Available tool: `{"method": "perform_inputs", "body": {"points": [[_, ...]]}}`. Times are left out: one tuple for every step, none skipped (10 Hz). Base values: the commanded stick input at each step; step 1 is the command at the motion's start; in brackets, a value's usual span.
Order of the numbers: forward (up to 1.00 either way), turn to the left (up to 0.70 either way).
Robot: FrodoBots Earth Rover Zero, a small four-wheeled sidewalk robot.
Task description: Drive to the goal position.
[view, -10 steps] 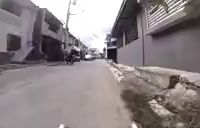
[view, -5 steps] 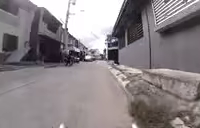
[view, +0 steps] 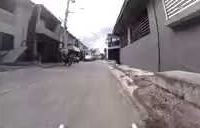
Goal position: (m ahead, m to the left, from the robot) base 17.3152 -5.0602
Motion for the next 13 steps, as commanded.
{"method": "perform_inputs", "body": {"points": [[1.0,0.02],[1.0,0.02],[1.0,0.02],[1.0,0.02],[1.0,0.02],[1.0,0.02],[1.0,0.02],[1.0,0.02],[1.0,0.02],[1.0,0.02],[1.0,0.02],[1.0,0.02],[1.0,0.02]]}}
